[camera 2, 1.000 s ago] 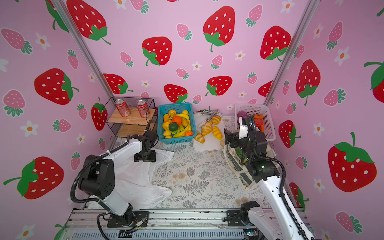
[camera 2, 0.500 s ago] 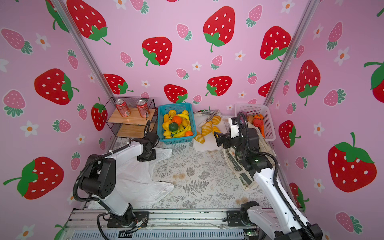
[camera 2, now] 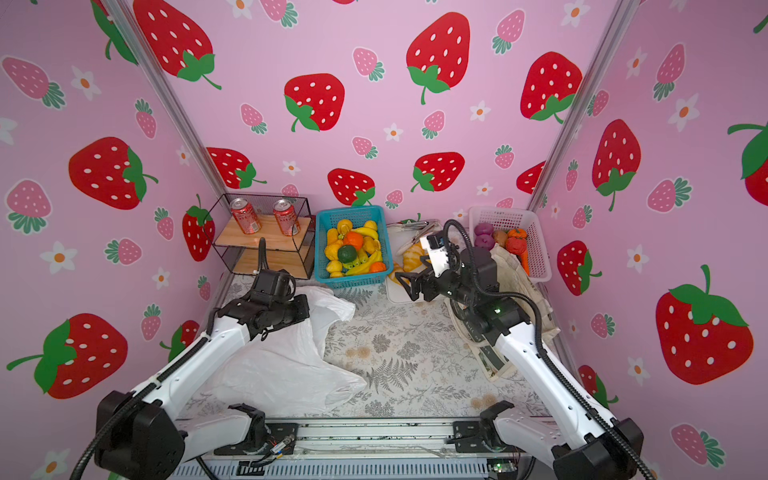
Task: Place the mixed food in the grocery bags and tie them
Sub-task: 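Lift the white plastic bag with the left gripper while the right gripper reaches toward it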
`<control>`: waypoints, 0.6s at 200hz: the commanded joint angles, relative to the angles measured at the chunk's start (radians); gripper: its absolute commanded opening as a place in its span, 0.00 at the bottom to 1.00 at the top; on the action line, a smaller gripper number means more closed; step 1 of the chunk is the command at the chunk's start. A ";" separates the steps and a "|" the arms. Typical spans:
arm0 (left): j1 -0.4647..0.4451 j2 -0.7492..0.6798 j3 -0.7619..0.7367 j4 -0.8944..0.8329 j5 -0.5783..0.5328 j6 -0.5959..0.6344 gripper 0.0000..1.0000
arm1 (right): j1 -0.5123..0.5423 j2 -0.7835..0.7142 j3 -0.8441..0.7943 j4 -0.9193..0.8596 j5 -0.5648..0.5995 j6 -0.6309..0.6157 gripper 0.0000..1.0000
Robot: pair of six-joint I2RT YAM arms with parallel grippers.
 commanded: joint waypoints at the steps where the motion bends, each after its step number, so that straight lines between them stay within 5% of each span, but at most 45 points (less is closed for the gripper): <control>1: 0.006 -0.069 0.014 0.028 0.179 -0.074 0.00 | 0.086 0.062 0.023 0.046 0.002 -0.026 0.93; 52: 0.006 -0.165 0.032 0.152 0.348 -0.259 0.00 | 0.190 0.097 -0.113 0.250 0.055 -0.017 0.93; 120: 0.004 -0.207 0.022 0.304 0.400 -0.436 0.00 | 0.276 0.029 -0.384 0.617 0.060 0.157 0.93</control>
